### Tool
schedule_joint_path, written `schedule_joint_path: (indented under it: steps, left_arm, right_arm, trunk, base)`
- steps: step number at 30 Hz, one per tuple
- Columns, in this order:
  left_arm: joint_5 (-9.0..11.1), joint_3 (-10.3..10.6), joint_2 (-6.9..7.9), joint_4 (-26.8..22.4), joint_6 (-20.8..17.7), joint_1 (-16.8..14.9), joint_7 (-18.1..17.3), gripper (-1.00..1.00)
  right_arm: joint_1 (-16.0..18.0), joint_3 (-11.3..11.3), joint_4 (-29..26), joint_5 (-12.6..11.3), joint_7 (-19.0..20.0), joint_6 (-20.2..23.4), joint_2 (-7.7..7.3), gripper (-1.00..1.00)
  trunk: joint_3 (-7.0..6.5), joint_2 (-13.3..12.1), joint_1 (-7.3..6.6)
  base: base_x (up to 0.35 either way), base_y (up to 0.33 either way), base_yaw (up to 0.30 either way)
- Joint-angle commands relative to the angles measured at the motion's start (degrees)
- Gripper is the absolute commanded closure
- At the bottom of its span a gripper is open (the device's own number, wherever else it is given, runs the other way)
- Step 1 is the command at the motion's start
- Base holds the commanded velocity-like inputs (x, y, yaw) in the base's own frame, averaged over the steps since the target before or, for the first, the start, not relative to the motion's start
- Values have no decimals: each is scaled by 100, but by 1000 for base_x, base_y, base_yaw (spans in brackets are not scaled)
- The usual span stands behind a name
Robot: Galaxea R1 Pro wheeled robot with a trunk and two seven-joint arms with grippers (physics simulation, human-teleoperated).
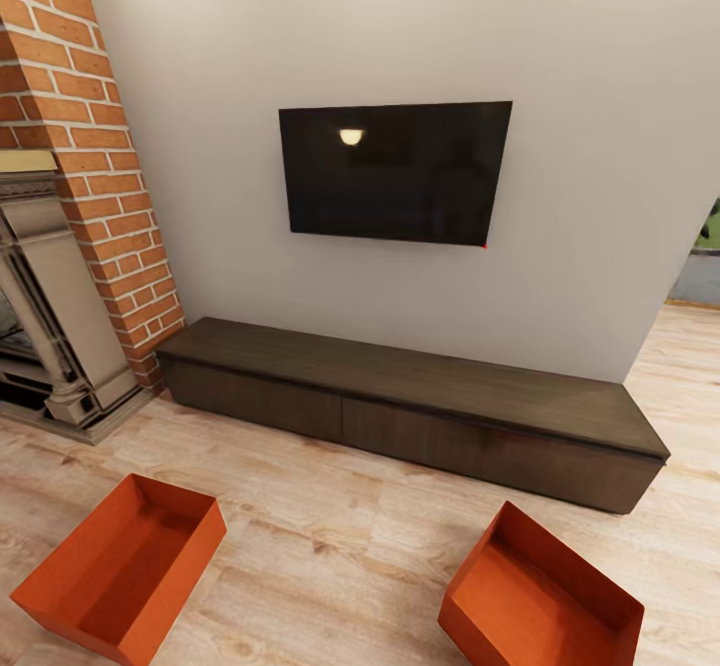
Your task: Move the two storage containers from the living room to the garage. In the garage, place one container on the floor and stack the other container on top of it (either order is fine).
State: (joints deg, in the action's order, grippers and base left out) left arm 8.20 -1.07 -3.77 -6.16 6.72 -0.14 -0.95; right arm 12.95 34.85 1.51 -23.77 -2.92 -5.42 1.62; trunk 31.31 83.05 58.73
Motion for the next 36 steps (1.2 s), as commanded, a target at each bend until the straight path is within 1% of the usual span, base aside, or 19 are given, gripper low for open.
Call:
schedule_joint_path:
  steps: [1, 19, 28, 33, 36]
  left_arm:
    - [42, -8, -1, 1, 13, -2, -10, -100]
    - [41, -8, -1, -6, 14, -3, -10, -100]
    - [33, -6, -1, 1, 14, -4, -12, -100]
    - [33, -2, -1, 0, 14, -4, -10, -100]
    - [33, 0, -1, 0, 14, -4, -10, -100]
  right_arm:
    - [5, 48, 16, -49, -7, -29, 5, -100]
    - [5, 48, 16, -49, -7, -29, 5, -100]
    - [5, 48, 16, -49, -7, -29, 5, -100]
    - [5, 48, 16, -55, -7, -29, 5, -100]
    - [5, 48, 16, -58, -7, -29, 10, -100]
  trunk:
    - [5, 3, 0]
    - [5, 3, 0]
    - [5, 3, 0]
    - [5, 3, 0]
    - [2, 3, 0]
  base:
    - [9, 0, 0]
    - [3, 0, 0]
    - [241, 0, 0]
    - [63, 0, -15]
    - [16, 0, -136]
